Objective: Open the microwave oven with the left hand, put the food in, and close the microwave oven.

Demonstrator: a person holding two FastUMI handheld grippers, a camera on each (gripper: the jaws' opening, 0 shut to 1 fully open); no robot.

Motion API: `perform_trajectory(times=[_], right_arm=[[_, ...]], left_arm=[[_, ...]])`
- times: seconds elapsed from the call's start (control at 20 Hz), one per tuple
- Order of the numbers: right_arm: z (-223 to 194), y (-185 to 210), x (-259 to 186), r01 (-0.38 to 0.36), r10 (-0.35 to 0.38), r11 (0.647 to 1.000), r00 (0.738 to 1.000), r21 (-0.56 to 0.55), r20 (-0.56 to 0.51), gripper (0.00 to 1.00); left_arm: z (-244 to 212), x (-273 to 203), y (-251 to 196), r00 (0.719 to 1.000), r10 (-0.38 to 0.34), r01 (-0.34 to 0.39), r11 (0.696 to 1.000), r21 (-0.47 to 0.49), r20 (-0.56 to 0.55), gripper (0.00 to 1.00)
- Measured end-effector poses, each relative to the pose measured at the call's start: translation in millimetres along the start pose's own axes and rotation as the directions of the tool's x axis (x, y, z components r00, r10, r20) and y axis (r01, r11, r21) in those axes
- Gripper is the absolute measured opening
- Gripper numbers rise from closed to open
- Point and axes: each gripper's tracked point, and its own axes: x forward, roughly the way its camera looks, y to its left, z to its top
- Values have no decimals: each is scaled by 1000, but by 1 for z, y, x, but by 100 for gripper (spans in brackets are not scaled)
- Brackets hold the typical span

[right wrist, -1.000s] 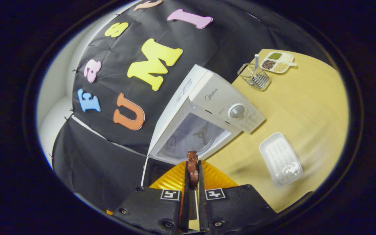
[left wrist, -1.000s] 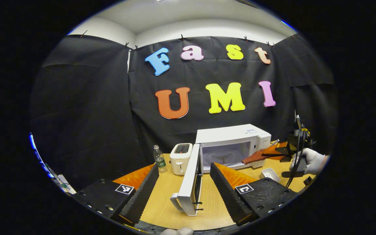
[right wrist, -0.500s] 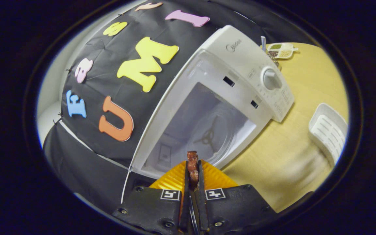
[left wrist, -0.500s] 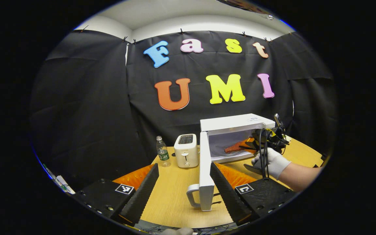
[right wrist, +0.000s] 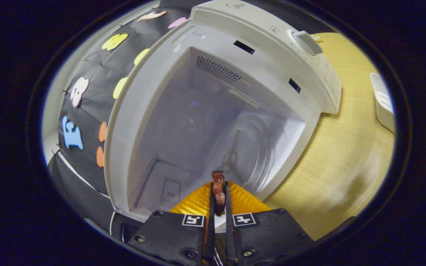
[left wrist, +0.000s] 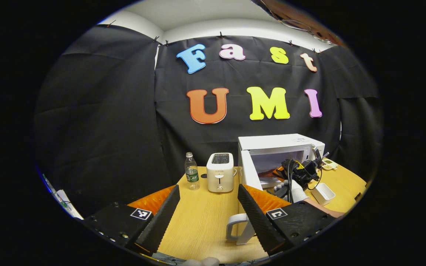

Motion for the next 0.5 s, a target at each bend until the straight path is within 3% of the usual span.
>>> perform_trajectory(times=[0.3,0.4,0.45,0.5], right_arm=[[8,-1,8,8,7,978,997,-209,72,18],[8,-6,12,36,-8,950,996,-310,90,21],[7,-8,14,48,-17,935,996,-351,92,14],[7,-9,15,72,-35,916,994,-395,99,17]], left_arm=[[-15,-3,14,1000,23,-23,1000,-1,-16,96],[-13,-1,18,999,36,-36,999,0,-10,96],[-13,-1,18,999,36,-35,999,3,-9,96],[-13,1,18,999,35,-35,999,5,-12,96]])
